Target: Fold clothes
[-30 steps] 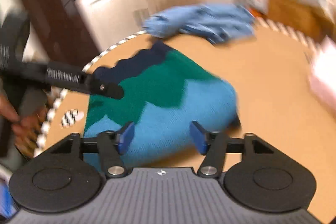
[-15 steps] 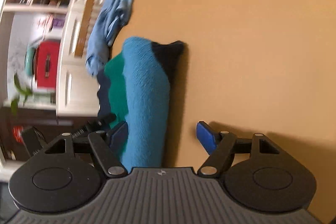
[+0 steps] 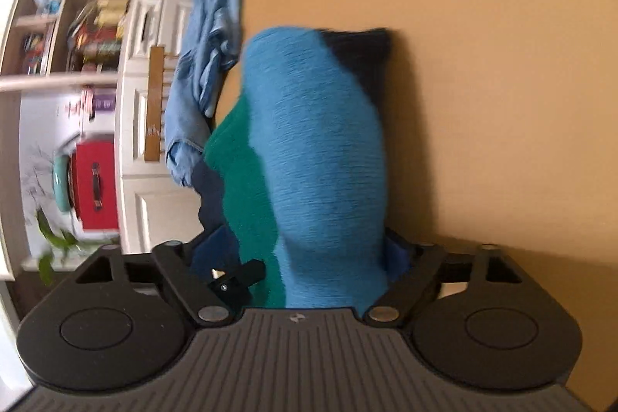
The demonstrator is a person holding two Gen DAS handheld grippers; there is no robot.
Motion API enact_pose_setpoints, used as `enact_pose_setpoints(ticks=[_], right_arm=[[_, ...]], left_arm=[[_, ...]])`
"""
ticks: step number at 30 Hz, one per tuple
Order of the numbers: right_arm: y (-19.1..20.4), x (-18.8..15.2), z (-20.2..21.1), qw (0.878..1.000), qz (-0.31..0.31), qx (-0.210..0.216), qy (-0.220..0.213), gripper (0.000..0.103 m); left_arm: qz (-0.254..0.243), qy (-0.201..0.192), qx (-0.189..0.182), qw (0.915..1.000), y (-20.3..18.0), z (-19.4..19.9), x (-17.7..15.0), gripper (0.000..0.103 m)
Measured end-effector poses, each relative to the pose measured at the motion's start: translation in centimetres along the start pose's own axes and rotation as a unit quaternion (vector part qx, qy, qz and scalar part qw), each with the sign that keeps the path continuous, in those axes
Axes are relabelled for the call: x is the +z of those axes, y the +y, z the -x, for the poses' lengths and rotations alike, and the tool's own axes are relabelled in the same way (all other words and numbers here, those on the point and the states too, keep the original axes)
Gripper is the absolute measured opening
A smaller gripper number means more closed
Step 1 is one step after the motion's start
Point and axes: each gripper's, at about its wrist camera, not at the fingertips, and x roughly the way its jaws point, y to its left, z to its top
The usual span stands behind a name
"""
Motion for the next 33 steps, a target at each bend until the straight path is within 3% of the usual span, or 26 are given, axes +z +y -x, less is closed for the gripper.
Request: enact_pose_setpoints(ticks=[1,2,7,9,12,18,27,30,33], right_arm=[[0.8,-0.3,-0.1,0.999,0.028,-0.036,-0.006,0.041],[1.4,-0.6,-0.3,0.996,0.053,-0.071,-0.011,0.031],[0.9,-0.1,0.2,0.997,0.049,-0.067,0.0,0.028],[1.4,0.5,0.6,0.993,0.072,-0.09,-0.001,0.027],[1.7,2.0,1.7,0.985,0.113,-0.13,0.01,0.027],[0.4,4.7,3.1,0.978,0.116,-0.168,0.039,0.029],[1.3,6.0,2.2,0.969,0.123,-0.197,0.082,0.032],[1.3,6.0,2.3,0.969,0.121,-0.198,0.083,0.033],[1.2,6.0,2.4,0.97,0.115,-0.197,0.084,0.034]], left_arm=[[0.0,-0.001,-0.003,1.0,0.1,0.0,0.0,0.071],[0.0,-0.004,-0.008,1.0,0.2,0.0,-0.1,0.073],[0.03,-0.007,-0.077,0.9966,2.3,1.6,0.1,0.076],[0.061,-0.018,-0.11,0.9919,4.4,2.9,0.1,0.09],[0.083,-0.032,-0.132,0.9873,8.0,3.8,0.8,0.094],[0.165,0.003,-0.196,0.9666,12.7,-0.3,1.5,0.094],[0.158,0.027,-0.283,0.9456,11.7,-5.0,2.7,0.096],[0.149,0.04,-0.31,0.9381,11.2,-5.8,3.4,0.103],[0.106,0.048,-0.32,0.9404,10.1,-6.0,3.9,0.103]])
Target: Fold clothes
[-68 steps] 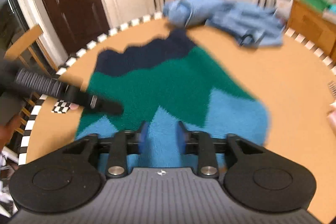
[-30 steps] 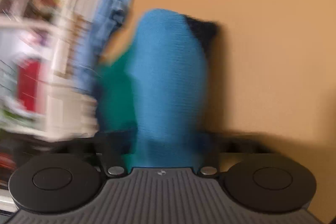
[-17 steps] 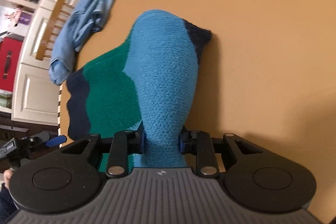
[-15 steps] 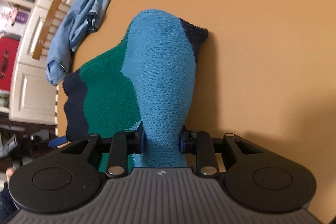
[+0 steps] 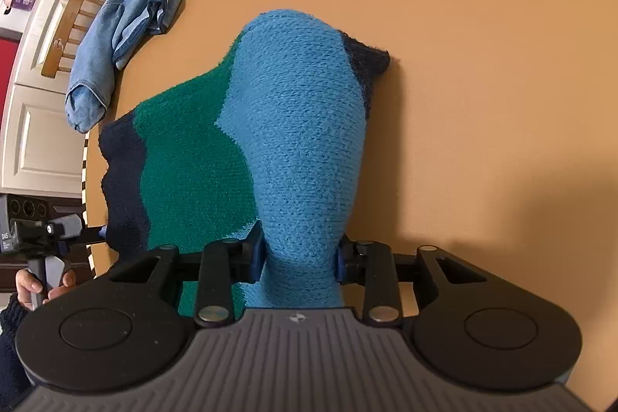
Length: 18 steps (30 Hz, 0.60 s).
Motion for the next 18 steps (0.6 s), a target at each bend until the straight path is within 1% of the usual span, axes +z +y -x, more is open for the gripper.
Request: enact_pose_setpoints(ticks=[3,5,7,8,9,10,11,12,13,15,18], right_arm=[[0.0,0.1,-0.1,1.0,-0.005,0.003,0.0,0.034],[-0.1,0.1,-0.1,1.0,-0.007,0.004,-0.001,0.034],[-0.1,0.0,0.0,1.0,-0.006,0.005,0.0,0.035],[-0.2,0.0,0.0,1.0,-0.007,0.005,-0.001,0.035],[-0.2,0.0,0.1,1.0,-0.007,0.005,-0.001,0.035],[-0.1,0.0,0.0,1.0,-0.006,0.005,-0.002,0.035],[-0.1,-0.1,0.0,1.0,-0.005,0.005,-0.003,0.035],[-0.1,-0.2,0.1,1.0,-0.004,0.006,-0.005,0.035],[-0.2,-0.3,0.1,1.0,-0.004,0.007,-0.007,0.035],[-0.2,-0.5,0.1,1.0,-0.004,0.009,-0.013,0.034],[0.0,-1.0,0.4,1.0,0.0,0.006,-0.028,0.031]], left_arm=[[-0.022,0.012,0.002,0.9997,-0.7,-0.9,0.4,0.103],[-0.035,0.013,0.002,0.9993,-1.1,-1.6,0.4,0.102],[-0.072,0.012,0.011,0.9973,-2.1,-2.1,-0.1,0.1],[-0.094,0.012,0.019,0.9953,-2.7,-2.2,-0.7,0.089],[-0.113,0.013,0.028,0.9931,-3.2,-2.4,-1.3,0.073],[-0.119,0.012,0.037,0.9922,-3.4,-2.8,-1.6,0.061],[-0.099,0.013,0.042,0.9942,-3.1,-3.1,-1.6,0.039],[-0.076,0.013,0.045,0.996,-2.7,-3.3,-1.5,0.038],[-0.041,0.014,0.036,0.9984,-2.0,-3.3,-1.3,0.037],[-0.016,0.024,0.035,0.999,-1.8,-3.5,-1.3,0.035],[-0.023,0.018,0.066,0.9974,-2.9,-3.8,-1.6,0.034]])
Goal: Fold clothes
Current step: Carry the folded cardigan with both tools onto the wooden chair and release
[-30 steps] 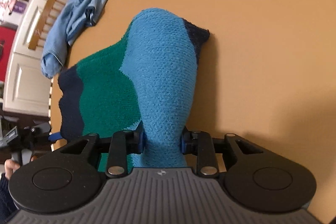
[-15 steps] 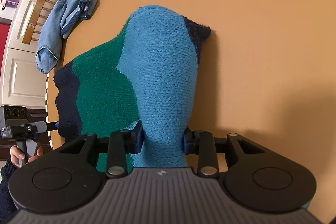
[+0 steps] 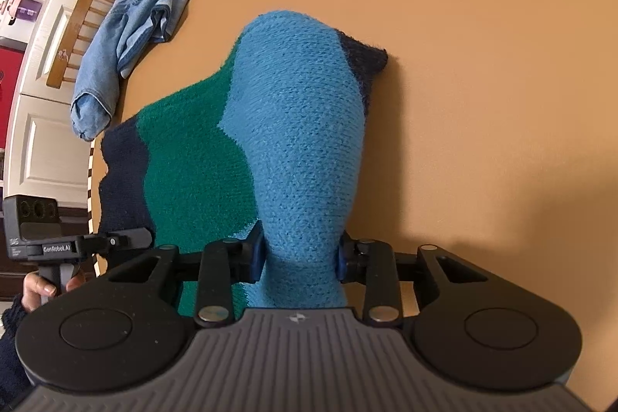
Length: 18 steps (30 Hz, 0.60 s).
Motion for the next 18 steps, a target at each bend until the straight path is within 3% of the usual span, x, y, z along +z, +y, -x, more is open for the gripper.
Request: enact_pose_setpoints(ticks=[3,10,14,18], right_arm=[[0.5,-0.5,0.5,1.0,0.006,-0.002,-0.015,0.028],[1.1,-0.8,2.9,0.999,0.008,0.009,-0.038,0.026],[0.7,0.5,5.8,0.998,0.001,0.021,-0.057,0.026],[-0.2,3.9,10.5,0.996,0.0,0.023,-0.084,0.026]], left_arm=[[-0.001,-0.009,0.021,0.9997,-1.1,-0.1,-0.3,0.033],[0.016,-0.013,0.013,0.9997,-2.8,1.5,-0.3,0.033],[0.0,-0.021,0.002,0.9998,-6.6,1.7,1.2,0.033],[-0.024,-0.031,-0.002,0.9992,-12.8,1.1,5.0,0.033]])
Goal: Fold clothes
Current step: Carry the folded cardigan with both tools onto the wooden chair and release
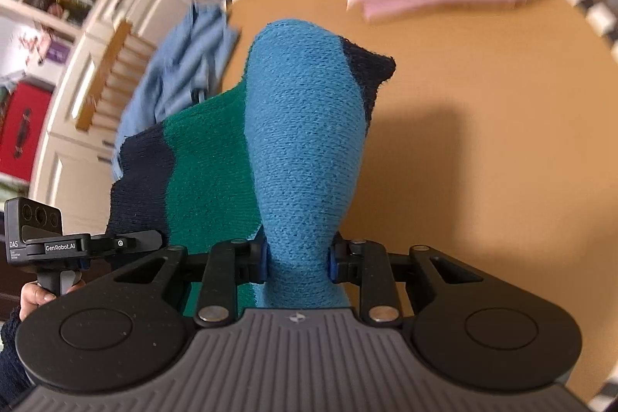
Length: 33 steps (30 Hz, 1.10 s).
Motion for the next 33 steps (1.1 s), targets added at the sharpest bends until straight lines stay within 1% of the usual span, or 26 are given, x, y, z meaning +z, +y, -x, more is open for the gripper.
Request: enact_pose_setpoints(ticks=[3,8,11,14,16,18,22,23,24,26,28,29,30,33], right_arm=[[-0.6,4.3,3.3,1.0,0.006,-0.005,-0.024,0.026],[-3.0,13.6,7.8,0.998,0.006,-0.023,-0.054,0.026],[-5.5,18.8,8.6,0.998,-0.007,-0.03,-0.06,0.027],[-8.9,23.2,7.7,0.998,-0.03,-0.032,-0.055,0.027],[-11.5,25.2,6.2,0.997,-0.051,-0.026,-0.048,0.027],[-14.2,26.7,4.1,0.996,-0.073,-0.018,-0.039,0.027],[-18.1,27.6,-0.1,0.996,-0.089,-0.019,-0.013,0.028],[-18.9,27.8,-1.0,0.996,-0.092,-0.019,-0.008,0.028],[-19.8,27.9,-1.9,0.995,-0.094,-0.019,-0.003,0.03],[-21.3,27.8,-3.0,0.994,-0.111,-0.001,-0.001,0.034],[-22.4,27.5,-3.8,0.993,-0.117,0.015,-0.003,0.041],[-22.8,27.3,-4.0,0.993,-0.12,0.018,-0.003,0.045],[-23.1,27.1,-4.3,0.992,-0.123,0.019,-0.003,0.053],[-23.2,26.7,-4.0,0.991,-0.131,0.026,-0.007,0.053]], left_arm=[[-0.019,-0.013,-0.004,0.9997,-5.1,-1.5,3.9,0.033],[-0.028,-0.028,-0.007,0.9992,-12.6,-5.2,10.9,0.033],[-0.02,-0.027,-0.002,0.9994,-15.2,-8.7,15.2,0.033],[-0.015,-0.022,0.01,0.9996,-16.8,-12.7,19.1,0.033],[-0.011,-0.02,0.019,0.9996,-16.9,-15.3,21.3,0.033],[0.0,-0.014,0.026,0.9996,-16.1,-18.0,23.0,0.033],[0.031,0.01,0.05,0.9982,-12.6,-22.6,24.1,0.034],[0.039,0.013,0.057,0.9975,-11.6,-23.5,24.1,0.034],[0.048,0.015,0.06,0.997,-10.6,-24.3,24.0,0.037],[0.079,0.017,0.049,0.9955,-8.5,-25.4,23.8,0.042],[0.097,0.013,0.035,0.9946,-7.0,-25.9,23.6,0.051],[0.106,0.012,0.028,0.9939,-6.4,-26.2,23.5,0.057],[0.112,0.012,0.023,0.9933,-6.0,-26.3,23.4,0.059],[0.116,0.013,0.018,0.9931,-6.0,-26.0,23.4,0.058]])
